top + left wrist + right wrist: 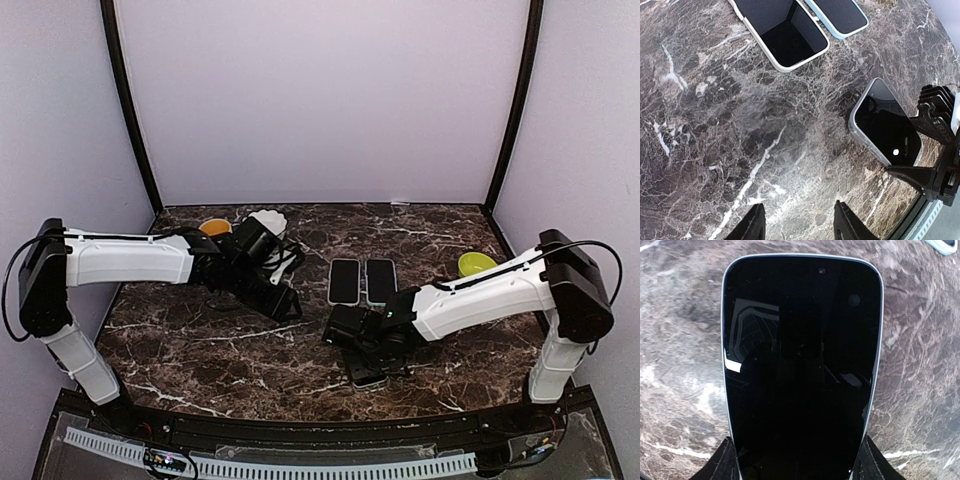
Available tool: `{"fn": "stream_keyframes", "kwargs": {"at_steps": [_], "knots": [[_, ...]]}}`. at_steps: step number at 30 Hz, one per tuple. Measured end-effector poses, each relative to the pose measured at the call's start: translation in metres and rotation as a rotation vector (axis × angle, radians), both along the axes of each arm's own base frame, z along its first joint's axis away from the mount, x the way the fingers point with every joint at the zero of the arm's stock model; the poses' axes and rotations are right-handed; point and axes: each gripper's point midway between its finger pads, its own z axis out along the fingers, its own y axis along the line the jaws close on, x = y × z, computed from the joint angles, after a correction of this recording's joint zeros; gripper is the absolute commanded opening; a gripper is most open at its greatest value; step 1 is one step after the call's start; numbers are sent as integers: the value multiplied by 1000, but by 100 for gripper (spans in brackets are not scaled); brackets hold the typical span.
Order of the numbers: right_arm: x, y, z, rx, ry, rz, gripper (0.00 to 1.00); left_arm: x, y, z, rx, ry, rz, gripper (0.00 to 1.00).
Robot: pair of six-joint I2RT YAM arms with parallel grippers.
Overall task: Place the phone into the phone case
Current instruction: Pick up the phone with the phone case at the center of the board, then press the phone at the top left corner of the phone case.
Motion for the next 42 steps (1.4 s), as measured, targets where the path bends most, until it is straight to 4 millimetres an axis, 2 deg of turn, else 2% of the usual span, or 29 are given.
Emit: {"fn": "stream_keyframes", "kwargs": {"at_steps": [2,6,12,17,21,27,29,34,39,41,42], "knots": [[2,3,3,12,-19,15,33,0,0,3,-10,-8,1,51],[8,13,22,78,-79,46,32,0,-3,19,-80,-47,8,66],[19,36,91,286,-260,103,32,-9,-11,58,-314,-120,10,84],[25,49,138,415,-400,144,32,-16,-20,86,-512,-143,10,86],[25,61,155,451,-471,187,32,-16,-30,110,-624,-164,-3,77],[24,67,163,447,-518,237,31,-17,-39,131,-719,-177,-21,50],[24,67,164,443,-528,245,31,-17,-41,132,-729,-173,-26,40],[25,68,165,433,-546,264,31,-20,-46,126,-730,-141,-48,28],[27,68,160,395,-559,289,32,-25,-49,121,-729,-113,-64,12],[29,69,157,380,-568,293,37,-25,-50,122,-733,-108,-63,5],[29,69,156,377,-570,293,44,-25,-50,123,-733,-109,-64,3]]}}
